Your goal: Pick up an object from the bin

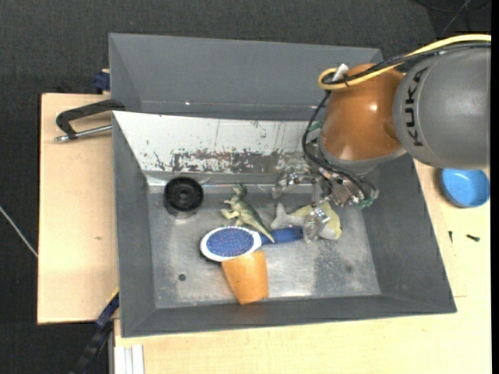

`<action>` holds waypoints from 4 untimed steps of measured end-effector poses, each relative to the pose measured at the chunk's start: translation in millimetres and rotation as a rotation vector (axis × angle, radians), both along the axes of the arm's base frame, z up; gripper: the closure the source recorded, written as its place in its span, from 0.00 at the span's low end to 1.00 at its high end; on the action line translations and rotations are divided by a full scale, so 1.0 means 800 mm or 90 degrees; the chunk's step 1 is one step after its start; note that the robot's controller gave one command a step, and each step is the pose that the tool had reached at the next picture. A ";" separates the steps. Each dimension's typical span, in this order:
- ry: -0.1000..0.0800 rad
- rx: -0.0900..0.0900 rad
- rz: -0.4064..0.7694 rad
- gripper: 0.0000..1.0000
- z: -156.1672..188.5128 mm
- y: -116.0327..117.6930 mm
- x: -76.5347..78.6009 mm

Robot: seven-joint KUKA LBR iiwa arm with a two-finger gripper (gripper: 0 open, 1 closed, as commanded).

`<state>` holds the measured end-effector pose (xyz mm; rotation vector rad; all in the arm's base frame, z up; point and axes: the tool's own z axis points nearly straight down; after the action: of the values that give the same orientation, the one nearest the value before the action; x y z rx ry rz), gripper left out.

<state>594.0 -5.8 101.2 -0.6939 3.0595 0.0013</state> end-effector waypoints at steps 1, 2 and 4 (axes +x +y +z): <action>0.000 0.000 -0.081 0.00 -0.035 -0.001 0.005; 0.002 0.000 -0.080 0.00 -0.033 0.000 0.007; -0.001 0.000 -0.079 1.00 0.007 0.003 0.012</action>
Offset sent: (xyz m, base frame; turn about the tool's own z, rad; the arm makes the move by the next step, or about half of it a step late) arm 0.0023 -0.0008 -0.0312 0.1258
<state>603.7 -3.6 106.5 -0.5019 3.0947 0.0010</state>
